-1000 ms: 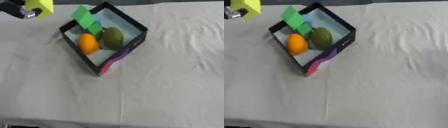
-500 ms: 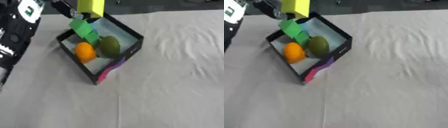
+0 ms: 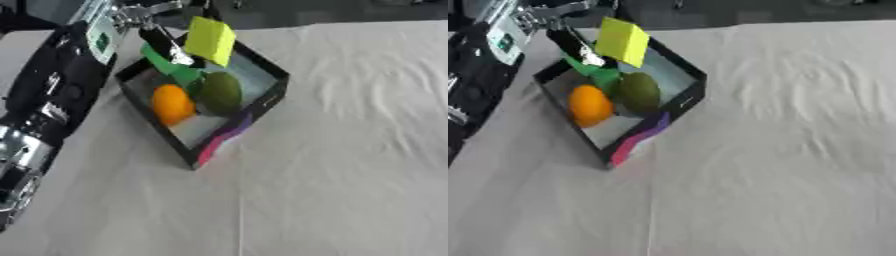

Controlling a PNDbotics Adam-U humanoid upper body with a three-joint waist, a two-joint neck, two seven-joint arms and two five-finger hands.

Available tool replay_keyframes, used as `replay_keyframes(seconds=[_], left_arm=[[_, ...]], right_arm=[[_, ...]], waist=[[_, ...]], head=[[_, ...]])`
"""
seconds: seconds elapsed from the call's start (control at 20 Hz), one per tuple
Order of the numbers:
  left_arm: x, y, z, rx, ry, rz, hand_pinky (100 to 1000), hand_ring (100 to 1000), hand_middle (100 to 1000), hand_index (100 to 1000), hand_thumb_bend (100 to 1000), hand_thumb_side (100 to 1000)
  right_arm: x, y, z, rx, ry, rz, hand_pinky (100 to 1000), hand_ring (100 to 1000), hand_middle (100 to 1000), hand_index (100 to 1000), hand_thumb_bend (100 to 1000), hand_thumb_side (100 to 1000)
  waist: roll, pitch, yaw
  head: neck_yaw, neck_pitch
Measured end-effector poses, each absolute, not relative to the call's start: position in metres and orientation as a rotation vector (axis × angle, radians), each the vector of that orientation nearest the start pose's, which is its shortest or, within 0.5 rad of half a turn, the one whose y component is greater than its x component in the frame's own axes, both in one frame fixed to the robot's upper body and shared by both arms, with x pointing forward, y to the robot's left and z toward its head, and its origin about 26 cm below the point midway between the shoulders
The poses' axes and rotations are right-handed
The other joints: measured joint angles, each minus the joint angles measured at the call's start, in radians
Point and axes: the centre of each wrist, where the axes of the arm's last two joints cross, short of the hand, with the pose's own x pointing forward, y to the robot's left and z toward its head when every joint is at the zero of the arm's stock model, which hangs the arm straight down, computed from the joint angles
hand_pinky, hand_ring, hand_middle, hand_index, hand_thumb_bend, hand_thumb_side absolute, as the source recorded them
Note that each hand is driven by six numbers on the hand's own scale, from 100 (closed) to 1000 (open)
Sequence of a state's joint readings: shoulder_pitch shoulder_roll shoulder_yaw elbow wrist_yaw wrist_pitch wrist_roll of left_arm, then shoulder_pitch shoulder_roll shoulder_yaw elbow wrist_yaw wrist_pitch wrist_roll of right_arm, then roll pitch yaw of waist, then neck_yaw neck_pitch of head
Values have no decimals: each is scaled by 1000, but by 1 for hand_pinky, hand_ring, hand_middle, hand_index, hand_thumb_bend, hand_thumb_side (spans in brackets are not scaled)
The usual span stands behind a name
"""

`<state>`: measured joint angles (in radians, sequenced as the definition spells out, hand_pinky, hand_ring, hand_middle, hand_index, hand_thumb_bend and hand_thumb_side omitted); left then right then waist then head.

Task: Pick up objects on the table and place them in the box.

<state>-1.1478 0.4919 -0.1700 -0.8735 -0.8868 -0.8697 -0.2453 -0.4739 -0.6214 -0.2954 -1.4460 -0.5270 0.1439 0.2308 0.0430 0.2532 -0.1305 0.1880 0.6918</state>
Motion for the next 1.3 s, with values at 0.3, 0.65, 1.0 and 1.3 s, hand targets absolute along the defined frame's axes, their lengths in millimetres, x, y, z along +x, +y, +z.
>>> replay_keyframes(seconds=[0.3,0.65,1.0,1.3], left_arm=[[495,267,270,-916,2199,2326,1000,1000,1000,1000,204,691],[486,287,274,-840,2499,2045,864,839,836,871,100,475],[407,357,314,-487,3245,1313,844,816,830,881,100,598],[324,409,312,-232,3551,883,854,831,840,898,100,580]], right_arm=[[357,-429,216,31,-1925,79,1000,682,655,877,100,698],[349,-437,207,0,-1919,48,1000,695,668,884,100,637],[321,-474,208,-153,-1972,-19,1000,730,698,897,100,563],[298,-495,217,-284,-2089,-60,1000,789,754,922,100,550]], waist=[[0,0,-3],[-1,0,34],[-21,-1,96],[-38,-1,153]], head=[[-1,0],[-40,11],[-146,62],[-201,72]])
